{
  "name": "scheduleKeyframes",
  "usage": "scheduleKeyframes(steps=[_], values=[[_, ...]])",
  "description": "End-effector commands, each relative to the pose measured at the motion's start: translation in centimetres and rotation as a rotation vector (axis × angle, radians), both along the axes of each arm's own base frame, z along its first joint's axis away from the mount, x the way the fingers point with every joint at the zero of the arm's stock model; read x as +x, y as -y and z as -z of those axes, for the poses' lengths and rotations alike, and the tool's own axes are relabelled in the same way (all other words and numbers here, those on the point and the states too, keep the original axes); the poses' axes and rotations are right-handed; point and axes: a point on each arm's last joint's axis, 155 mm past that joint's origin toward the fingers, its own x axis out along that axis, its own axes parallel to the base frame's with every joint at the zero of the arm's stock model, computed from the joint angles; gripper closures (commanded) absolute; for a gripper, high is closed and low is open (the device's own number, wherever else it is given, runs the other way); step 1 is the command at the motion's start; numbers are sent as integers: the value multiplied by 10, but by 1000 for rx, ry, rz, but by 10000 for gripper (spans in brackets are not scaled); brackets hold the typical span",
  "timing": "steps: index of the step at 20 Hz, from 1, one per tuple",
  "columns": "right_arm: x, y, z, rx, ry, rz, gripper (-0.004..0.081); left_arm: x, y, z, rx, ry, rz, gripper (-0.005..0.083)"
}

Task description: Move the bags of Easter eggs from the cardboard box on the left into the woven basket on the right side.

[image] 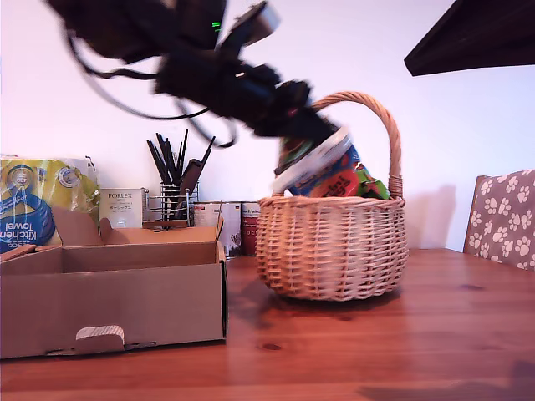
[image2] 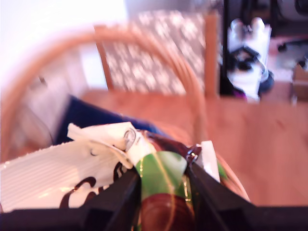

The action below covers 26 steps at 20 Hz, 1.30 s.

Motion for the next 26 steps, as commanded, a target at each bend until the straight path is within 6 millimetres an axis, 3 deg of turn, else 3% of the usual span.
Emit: scheduleKeyframes(steps=[1, 4, 7, 10, 11, 14, 16, 22, 24, 26], values=[[0, -1, -5, 4, 16, -6, 783, 10, 10, 18, 2, -36, 0, 613], [0, -1, -5, 3, 16, -6, 783, 11, 25, 58, 54, -133, 12, 612], [0, -1, -5, 3, 16, -6, 783, 6, 28, 96, 111, -204, 16, 611], [0, -1, -5, 3, 15, -6, 783, 10, 23, 108, 147, -225, -24, 569], [0, -1, -5, 3, 15, -6, 783, 12, 22, 103, 140, -211, -34, 494], [-1, -1, -3, -1, 6, -6, 783, 17, 23, 91, 135, -203, -40, 152], [-1, 0, -2, -3, 2, -6, 783, 17, 23, 79, 145, -216, -39, 92], [1, 1, -2, -8, 6, 4, 783, -2, 9, 28, 169, -234, -36, 129], [1, 1, -1, -10, 7, 9, 783, -13, -4, 22, 202, -279, -44, 271], [1, 1, -2, -9, 7, 9, 783, -27, -18, 23, 254, -322, -41, 509]])
